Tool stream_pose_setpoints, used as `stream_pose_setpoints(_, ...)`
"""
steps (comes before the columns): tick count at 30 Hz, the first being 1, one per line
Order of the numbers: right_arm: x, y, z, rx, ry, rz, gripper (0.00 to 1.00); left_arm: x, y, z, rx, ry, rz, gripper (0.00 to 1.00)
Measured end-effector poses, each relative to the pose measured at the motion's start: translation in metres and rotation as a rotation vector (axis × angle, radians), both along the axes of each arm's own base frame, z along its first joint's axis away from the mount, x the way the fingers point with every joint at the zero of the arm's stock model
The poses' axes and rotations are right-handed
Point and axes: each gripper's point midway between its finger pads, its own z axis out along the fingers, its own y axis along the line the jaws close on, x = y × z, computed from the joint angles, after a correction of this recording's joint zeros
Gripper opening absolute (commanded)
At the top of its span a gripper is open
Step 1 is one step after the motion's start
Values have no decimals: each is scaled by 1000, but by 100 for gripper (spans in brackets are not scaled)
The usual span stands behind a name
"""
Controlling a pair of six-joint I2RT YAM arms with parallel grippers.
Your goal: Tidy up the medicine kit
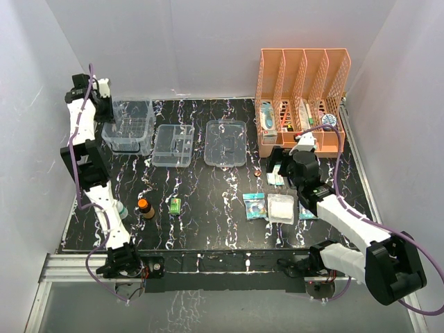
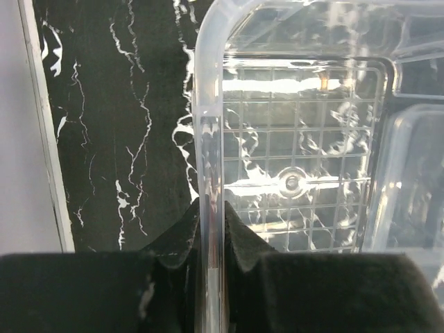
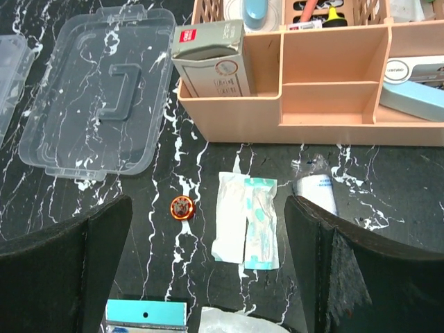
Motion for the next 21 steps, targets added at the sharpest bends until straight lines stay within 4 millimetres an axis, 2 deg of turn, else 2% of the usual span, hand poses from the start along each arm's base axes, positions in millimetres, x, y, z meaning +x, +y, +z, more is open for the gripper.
stream_pose_setpoints(4, -4, 1, -4, -12, 18, 2, 92, -11, -19, 33, 2, -26, -111, 0)
stream_pose_setpoints(8, -7, -1, -1, -19, 17, -11, 92, -29, -62, 75, 7, -65, -285, 0)
stream_pose_setpoints(12, -5, -8, 5, -34, 18, -52, 93, -56, -125, 107, 10, -101, -493, 0)
stream_pose_setpoints(16, -3, -16, 13, -46, 21, -99, 94, -96, -204, 130, -1, -120, -729, 0)
stream_pose_setpoints(19, -2, -22, 17, -48, 24, -143, 94, -127, -259, 135, -22, -118, -887, 0)
stream_pose_setpoints(21, -4, -29, 17, -58, 36, -178, 95, -147, -285, 131, -36, -99, -968, 0)
